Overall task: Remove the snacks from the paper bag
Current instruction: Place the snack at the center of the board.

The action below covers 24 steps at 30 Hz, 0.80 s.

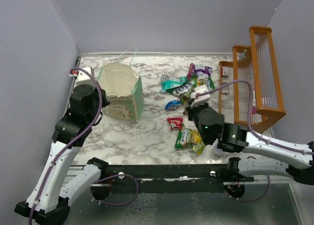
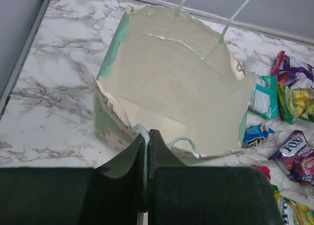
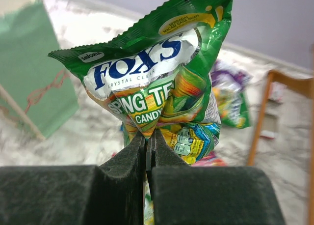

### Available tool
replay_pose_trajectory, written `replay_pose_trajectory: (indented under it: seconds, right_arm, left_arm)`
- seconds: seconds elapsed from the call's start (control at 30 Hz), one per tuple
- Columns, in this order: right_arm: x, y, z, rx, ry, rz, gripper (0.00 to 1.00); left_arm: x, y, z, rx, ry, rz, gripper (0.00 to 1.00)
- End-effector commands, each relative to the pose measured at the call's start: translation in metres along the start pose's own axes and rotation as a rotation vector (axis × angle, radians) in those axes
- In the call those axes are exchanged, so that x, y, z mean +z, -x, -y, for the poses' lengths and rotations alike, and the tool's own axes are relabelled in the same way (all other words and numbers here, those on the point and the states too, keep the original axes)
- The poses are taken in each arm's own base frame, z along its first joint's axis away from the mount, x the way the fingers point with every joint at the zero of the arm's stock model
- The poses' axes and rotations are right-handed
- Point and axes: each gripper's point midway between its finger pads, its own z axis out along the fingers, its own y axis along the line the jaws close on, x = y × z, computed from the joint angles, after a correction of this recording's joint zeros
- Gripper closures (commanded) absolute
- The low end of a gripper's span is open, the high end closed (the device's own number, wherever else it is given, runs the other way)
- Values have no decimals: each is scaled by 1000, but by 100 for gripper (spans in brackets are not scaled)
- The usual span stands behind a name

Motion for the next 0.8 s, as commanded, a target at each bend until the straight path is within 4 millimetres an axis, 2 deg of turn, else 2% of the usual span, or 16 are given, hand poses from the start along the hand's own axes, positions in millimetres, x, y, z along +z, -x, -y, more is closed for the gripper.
replay_pose_trajectory:
  seconds: [0.0,0.17,0.23,0.27,0.4,0.5,0.63,0.77]
  right_arm:
    - [15,-65,-60,24,177,-157,99]
    - [40,-115,-105,25,344,-319,99]
    - [50,-141,-114,-28,351,-411,98]
    - [53,-153,-116,-58,351,-460,98]
    - [71,-187,-126,-98,402,-578,98]
    - [82,-195,-130,-92,443,-600,95]
    - [95,-209,-131,-102,464,-656,78]
    - [101,-217,-118,-82,448,-712,61]
  left_arm:
    - [-16,4,-21,-15,76,42,100]
    - [-27,-7,-26,-58,63,37,100]
    - [-31,-16,-28,-84,64,20,100]
    - [-33,-19,-28,-96,61,16,96]
    - [-45,-20,-30,-148,46,29,69]
    - [-57,-10,-27,-183,20,49,49]
    - [-71,5,-20,-204,-29,66,27]
    - [-86,22,-7,-216,-102,73,3]
